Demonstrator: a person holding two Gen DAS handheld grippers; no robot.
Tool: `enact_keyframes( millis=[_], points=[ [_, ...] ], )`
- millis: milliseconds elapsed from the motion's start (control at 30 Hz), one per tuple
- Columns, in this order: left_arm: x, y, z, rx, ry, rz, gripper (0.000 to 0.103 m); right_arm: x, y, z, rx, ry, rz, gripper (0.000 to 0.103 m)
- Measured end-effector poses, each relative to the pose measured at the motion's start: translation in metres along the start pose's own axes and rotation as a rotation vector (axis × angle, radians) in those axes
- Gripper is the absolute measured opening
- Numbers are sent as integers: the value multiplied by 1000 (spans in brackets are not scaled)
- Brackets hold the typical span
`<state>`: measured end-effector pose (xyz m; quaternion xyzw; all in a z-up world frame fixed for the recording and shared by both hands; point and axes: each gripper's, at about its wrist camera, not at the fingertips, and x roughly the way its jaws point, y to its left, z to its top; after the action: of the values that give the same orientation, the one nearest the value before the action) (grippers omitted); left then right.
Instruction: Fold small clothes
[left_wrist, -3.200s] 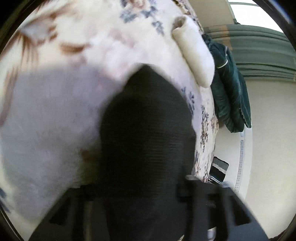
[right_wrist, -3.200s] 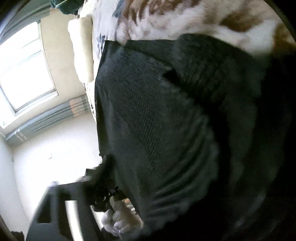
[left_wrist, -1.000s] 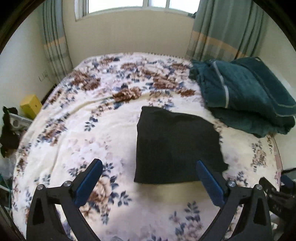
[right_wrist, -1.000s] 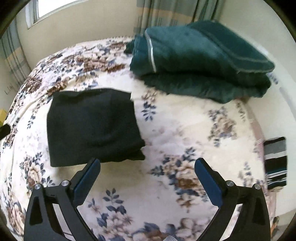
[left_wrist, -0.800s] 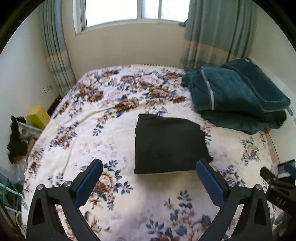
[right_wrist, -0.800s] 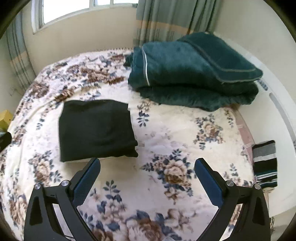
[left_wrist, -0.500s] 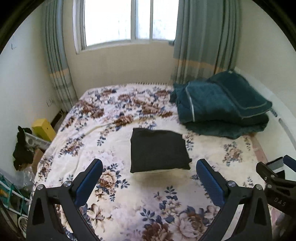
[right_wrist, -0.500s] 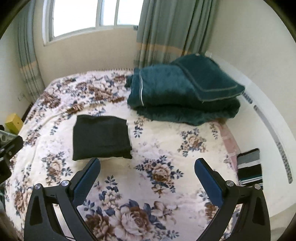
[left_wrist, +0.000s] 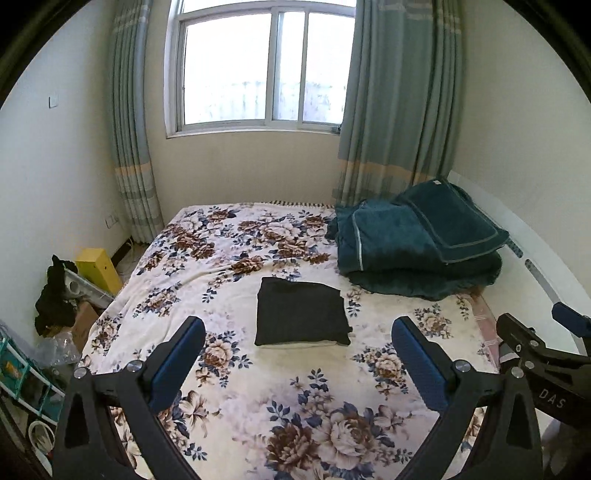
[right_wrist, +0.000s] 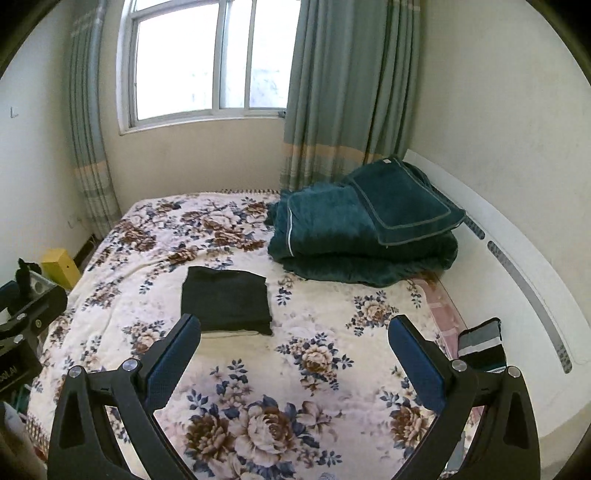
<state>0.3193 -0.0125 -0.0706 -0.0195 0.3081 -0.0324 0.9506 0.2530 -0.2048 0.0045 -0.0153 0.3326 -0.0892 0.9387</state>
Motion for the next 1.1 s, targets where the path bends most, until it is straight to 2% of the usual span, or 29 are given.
enact_keyframes(
  millis=[233,333,600,733,1100],
  points=[
    [-31,-7,-8,-1,-26,8,103,-52,-6,-6,-11,-44,26,103],
    [-38,-6,-10,0,-25,35,103,-63,-8,-7,-14,-56,30,103],
    [-55,-2,-7,-16,-26,71,103,-79,-10,-8,-16,-46,56,103],
    [-57,-2,-6,-21,-26,66,103,-80,-10,-5,-14,-27,81,103],
    [-73,-5,-6,-23,-45,64,103,-93,-9,0,-22,-51,91,103]
  ],
)
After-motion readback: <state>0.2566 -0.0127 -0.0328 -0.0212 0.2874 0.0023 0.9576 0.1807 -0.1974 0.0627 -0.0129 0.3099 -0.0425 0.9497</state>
